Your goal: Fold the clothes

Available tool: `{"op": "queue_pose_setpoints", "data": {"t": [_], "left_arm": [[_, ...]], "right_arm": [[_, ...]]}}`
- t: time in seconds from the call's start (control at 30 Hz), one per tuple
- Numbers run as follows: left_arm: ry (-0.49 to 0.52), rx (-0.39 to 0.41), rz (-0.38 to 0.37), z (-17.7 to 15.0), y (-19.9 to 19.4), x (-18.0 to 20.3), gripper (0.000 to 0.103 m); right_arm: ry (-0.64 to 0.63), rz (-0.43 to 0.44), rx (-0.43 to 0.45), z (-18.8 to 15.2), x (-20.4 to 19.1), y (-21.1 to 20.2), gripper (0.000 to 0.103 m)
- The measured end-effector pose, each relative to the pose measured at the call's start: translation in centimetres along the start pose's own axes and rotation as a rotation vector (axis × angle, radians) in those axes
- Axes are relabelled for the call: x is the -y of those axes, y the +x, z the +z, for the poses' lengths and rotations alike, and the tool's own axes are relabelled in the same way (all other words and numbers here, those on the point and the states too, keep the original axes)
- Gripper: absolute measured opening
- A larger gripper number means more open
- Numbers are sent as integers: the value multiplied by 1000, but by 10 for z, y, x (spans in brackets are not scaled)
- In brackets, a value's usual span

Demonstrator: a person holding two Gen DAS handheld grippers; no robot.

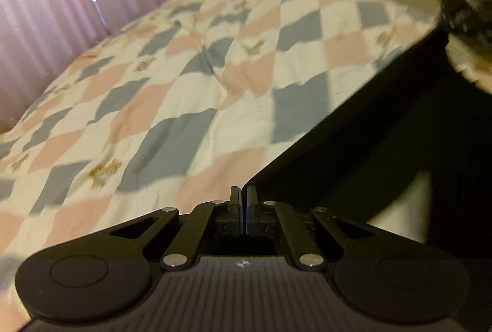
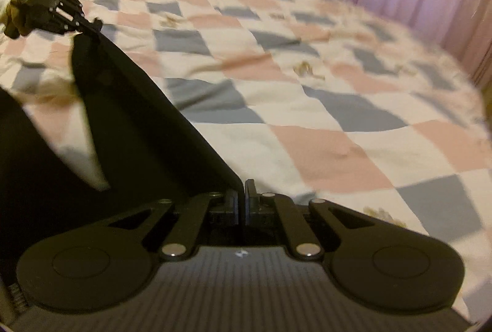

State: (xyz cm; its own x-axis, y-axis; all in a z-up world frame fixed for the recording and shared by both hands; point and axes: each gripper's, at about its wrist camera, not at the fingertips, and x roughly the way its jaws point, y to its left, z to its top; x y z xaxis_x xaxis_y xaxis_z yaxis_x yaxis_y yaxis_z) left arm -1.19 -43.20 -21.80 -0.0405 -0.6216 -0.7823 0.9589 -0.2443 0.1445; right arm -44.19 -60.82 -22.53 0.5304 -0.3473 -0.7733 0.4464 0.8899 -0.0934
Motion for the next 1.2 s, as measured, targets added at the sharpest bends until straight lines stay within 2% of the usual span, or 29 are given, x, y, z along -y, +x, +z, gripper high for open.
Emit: {"op": "queue_pose_setpoints", "data": {"t": [0.1,0.23,0.27,0.3,0.33,0.4,0.43,0.47,0.5,0.57,0.63,0.7,0.83,0.97,1.07,1.2], "left_arm": [[-79,-26,-24,-39,-58,37,3],[-214,-158,-74,-108,-90,90,3],[-276,-198,-92,-129,-90,100,5],[-319,-232,-95,-144,-88,108,8],[-361,-263,-97,-158,-86,116,8],[-441,-281,-88,-176,-88,129,14],[-490,-265,-83,-176,-89,130,16],[-539,-249,-78,-176,-90,130,25],[-587,-232,-71,-175,-90,131,39],[-653,-182,-21,-166,-85,130,55],[-682,-153,49,-156,-73,123,56],[-710,-125,119,-146,-61,116,57],[-680,-119,268,-133,-29,92,57],[-638,-72,343,-123,-7,54,57],[-601,-39,369,-117,3,38,57],[-575,11,353,-122,3,40,57]], "right_arm": [[-2,-37,-28,-38,-65,-44,3],[60,-42,-196,-96,-136,-51,6],[84,-40,-248,-110,-149,-47,12],[102,-52,-301,-124,-162,-43,25],[113,-84,-349,-136,-171,-38,32],[201,-108,-360,-152,-176,-41,36],[300,-108,-328,-155,-170,-47,38],[414,-111,-289,-160,-161,-54,47],[558,-123,-234,-165,-148,-63,62],[835,-131,-125,-183,-120,-76,70],[1082,-126,-24,-207,-93,-86,70],[1254,-126,58,-231,-72,-92,70],[1459,-101,177,-279,-42,-93,70],[1617,-71,337,-315,-17,-95,70],[1630,-62,370,-325,-10,-99,67],[1600,-19,403,-340,-20,-107,67]]}}
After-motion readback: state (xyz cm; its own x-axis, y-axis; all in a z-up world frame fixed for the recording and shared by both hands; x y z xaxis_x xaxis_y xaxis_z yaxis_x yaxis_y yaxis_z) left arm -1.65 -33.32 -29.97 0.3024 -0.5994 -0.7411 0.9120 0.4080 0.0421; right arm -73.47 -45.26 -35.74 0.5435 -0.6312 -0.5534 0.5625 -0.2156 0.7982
